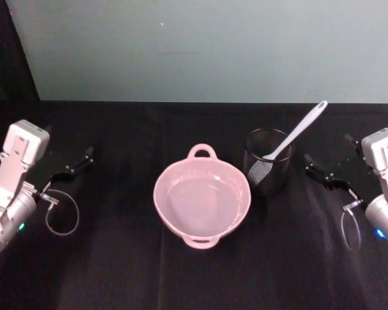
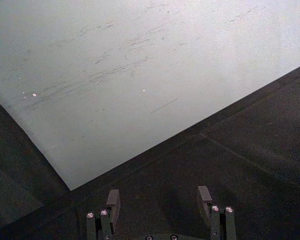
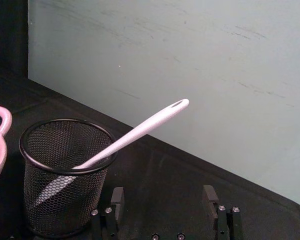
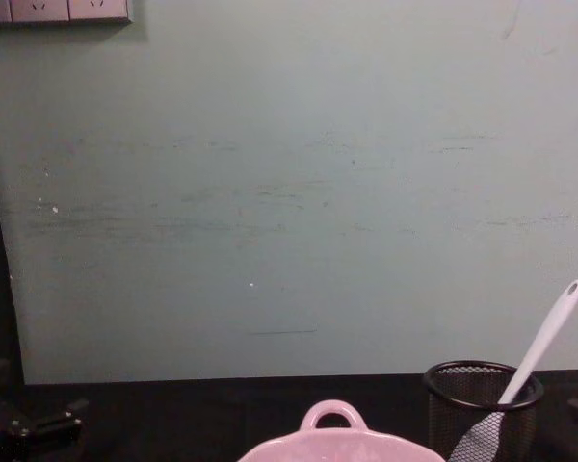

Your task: Use the one hand to pick up the spoon and stir the clear water in the bowl.

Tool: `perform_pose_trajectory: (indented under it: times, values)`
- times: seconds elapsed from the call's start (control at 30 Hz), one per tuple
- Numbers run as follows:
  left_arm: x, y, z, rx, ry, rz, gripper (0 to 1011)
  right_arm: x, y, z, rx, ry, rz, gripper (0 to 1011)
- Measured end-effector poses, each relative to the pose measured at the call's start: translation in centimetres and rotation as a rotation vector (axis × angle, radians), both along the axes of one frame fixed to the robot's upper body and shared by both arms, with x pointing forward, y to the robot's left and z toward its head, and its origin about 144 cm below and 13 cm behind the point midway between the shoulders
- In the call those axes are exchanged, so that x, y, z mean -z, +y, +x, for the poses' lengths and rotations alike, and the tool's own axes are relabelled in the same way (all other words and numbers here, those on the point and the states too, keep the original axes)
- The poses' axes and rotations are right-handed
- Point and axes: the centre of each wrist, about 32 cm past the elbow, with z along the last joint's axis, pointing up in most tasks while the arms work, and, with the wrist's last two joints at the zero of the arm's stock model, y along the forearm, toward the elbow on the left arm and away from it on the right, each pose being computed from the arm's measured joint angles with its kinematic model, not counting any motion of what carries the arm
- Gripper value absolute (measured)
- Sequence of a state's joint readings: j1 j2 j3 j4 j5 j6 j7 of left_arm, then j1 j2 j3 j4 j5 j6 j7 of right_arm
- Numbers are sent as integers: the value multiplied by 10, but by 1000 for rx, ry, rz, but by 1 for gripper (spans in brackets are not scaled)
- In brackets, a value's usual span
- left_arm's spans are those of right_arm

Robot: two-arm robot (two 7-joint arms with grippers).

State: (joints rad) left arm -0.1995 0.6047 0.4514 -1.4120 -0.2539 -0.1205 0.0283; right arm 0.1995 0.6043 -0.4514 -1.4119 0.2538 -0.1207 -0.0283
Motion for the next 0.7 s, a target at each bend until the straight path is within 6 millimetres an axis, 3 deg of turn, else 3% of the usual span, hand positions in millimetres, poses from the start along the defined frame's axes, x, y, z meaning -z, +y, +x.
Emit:
perform_pose_trajectory:
  times: [0.7]
  values:
    - [0,0,0,0,0,0,1011,0,0,0,0,0,0,1003]
